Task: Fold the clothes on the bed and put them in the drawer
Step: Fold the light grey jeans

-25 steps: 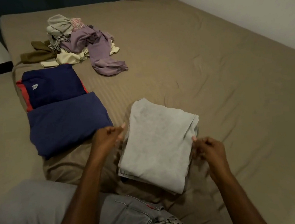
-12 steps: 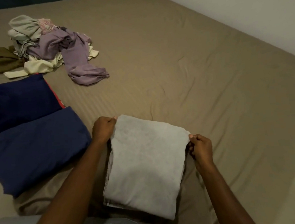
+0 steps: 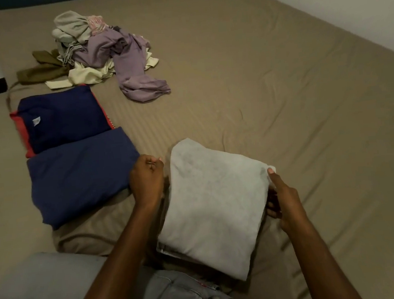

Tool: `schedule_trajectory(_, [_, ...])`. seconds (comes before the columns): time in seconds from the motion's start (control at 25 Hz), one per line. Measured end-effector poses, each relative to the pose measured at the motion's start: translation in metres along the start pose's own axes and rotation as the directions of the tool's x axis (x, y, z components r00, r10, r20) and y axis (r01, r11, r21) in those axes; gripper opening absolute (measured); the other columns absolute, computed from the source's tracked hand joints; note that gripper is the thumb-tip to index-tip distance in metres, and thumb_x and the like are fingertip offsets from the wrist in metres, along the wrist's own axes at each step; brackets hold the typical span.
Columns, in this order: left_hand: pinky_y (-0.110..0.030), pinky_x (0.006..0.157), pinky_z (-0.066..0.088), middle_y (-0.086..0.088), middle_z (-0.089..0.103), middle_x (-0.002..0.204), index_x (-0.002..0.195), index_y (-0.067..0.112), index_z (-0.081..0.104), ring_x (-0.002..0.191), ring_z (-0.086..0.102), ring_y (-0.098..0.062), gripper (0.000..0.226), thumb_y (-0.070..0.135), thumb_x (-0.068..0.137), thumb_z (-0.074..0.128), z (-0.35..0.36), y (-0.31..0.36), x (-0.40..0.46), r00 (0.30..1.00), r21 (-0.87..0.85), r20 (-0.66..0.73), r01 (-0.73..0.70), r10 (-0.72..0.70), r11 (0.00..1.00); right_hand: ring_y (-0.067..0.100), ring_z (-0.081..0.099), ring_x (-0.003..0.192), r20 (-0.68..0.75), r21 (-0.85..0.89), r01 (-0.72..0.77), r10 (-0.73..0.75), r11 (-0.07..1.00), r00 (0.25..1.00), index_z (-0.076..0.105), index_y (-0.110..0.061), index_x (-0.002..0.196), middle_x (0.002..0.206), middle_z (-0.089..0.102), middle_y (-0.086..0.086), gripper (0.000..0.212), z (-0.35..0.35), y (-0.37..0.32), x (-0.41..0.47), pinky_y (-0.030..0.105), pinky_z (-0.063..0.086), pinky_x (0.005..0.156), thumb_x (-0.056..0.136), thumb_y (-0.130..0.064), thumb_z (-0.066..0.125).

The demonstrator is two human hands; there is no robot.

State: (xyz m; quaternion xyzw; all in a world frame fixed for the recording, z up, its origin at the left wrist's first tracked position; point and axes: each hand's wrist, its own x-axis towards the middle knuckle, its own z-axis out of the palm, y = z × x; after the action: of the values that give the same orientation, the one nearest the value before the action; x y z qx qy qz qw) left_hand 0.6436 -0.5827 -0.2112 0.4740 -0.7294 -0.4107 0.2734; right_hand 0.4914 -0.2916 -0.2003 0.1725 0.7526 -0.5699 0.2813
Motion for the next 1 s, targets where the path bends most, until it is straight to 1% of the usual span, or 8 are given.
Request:
schedule_trajectory(0.08, [-0.034,0.061,0.052,-0.003,0.066,0.069,0.08,0.015,0.063,0.061,0.063,-0.017,0.02,0.027,0.094,0.07,-0.014,0.005,-0.032,0.999,-0.141,0.032,-0.004,0.009,0.99,0.033,0.07,0.104,0.198,0.011,-0.079,0.075,0.997,0.977,0.072,-0.018,0.115,0.108,0.077,0.009,0.059,0.002,-0.006,-0.015,0.054,0.057,0.094,0.073,-0.058,0.084])
schedule_trajectory(0.2, [-0.037,0.062,0.057,-0.001,0.073,0.07,0.083,0.016,0.069,0.062,0.07,-0.014,0.02,0.033,0.094,0.072,-0.02,0.007,-0.069,0.984,-0.27,0.179,0.057,-0.009,0.961,0.035,0.07,0.113,0.405,0.186,-0.038,-0.041,0.982,0.913,0.069,-0.008,0.127,0.121,0.074,0.014,0.074,0.011,0.0,-0.031,0.05,0.052,0.103,0.06,-0.03,0.093])
schedule_trajectory(0.44, [-0.051,0.082,0.062,0.001,0.071,0.081,0.077,0.03,0.062,0.083,0.072,-0.027,0.066,0.093,0.077,0.041,-0.015,0.037,-0.085,0.902,-0.018,0.381,0.229,-0.206,0.973,0.037,0.069,0.104,0.544,0.473,-0.145,-0.158,0.869,0.824,0.065,-0.004,0.123,0.116,0.071,0.018,0.061,0.029,-0.023,-0.054,0.047,0.06,0.087,0.065,0.01,0.057])
schedule_trajectory(0.64, [-0.044,0.066,0.064,-0.022,0.067,0.123,0.136,0.008,0.058,0.105,0.07,-0.039,0.106,0.093,0.077,0.039,-0.017,0.149,-0.041,0.733,-0.333,0.631,0.552,-0.255,0.764,0.037,0.071,0.104,0.536,0.404,0.362,-0.538,0.84,0.651,0.065,-0.007,0.124,0.113,0.073,0.016,0.069,0.022,-0.129,-0.083,0.048,0.063,0.08,0.058,0.013,0.056])
schedule_trajectory(0.72, [-0.056,0.078,0.062,-0.026,0.061,0.134,0.143,0.004,0.052,0.12,0.062,-0.045,0.112,0.093,0.077,0.04,-0.016,0.177,-0.023,0.684,-0.535,0.724,0.638,-0.089,0.554,0.03,0.072,0.105,0.556,0.319,0.639,-0.684,0.7,0.472,0.065,-0.011,0.122,0.112,0.075,0.007,0.064,0.009,-0.175,-0.096,0.04,0.062,0.08,0.062,0.01,0.061])
schedule_trajectory(0.84, [-0.065,0.096,0.052,-0.028,0.061,0.136,0.142,0.004,0.054,0.123,0.06,-0.048,0.108,0.091,0.08,0.044,-0.014,0.191,-0.003,0.619,-0.644,0.765,0.745,0.178,0.174,0.008,0.067,0.1,0.631,0.143,0.948,-0.764,0.283,0.132,0.064,-0.018,0.114,0.104,0.071,-0.009,0.051,0.004,-0.217,-0.114,0.028,0.053,0.082,0.07,0.008,0.07])
schedule_trajectory(0.92, [-0.055,0.094,0.055,-0.018,0.067,0.13,0.131,0.011,0.062,0.115,0.067,-0.037,0.087,0.084,0.087,0.044,-0.018,0.178,0.003,0.675,-0.687,0.726,0.723,0.133,0.072,0.003,0.062,0.089,0.742,0.067,0.994,-0.67,0.082,0.006,0.061,-0.025,0.108,0.094,0.065,-0.014,0.049,0.02,-0.204,-0.111,0.026,0.049,0.077,0.076,0.008,0.077])
schedule_trajectory(1.0, [-0.047,0.09,0.056,-0.007,0.069,0.111,0.115,0.018,0.063,0.1,0.068,-0.028,0.065,0.076,0.093,0.043,-0.013,0.128,0.0,0.731,-0.718,0.671,0.682,-0.124,0.14,0.011,0.064,0.102,0.797,-0.083,0.996,-0.603,-0.042,0.041,0.059,-0.028,0.124,0.111,0.067,-0.009,0.056,0.044,-0.151,-0.08,0.034,0.052,0.087,0.077,-0.005,0.079])
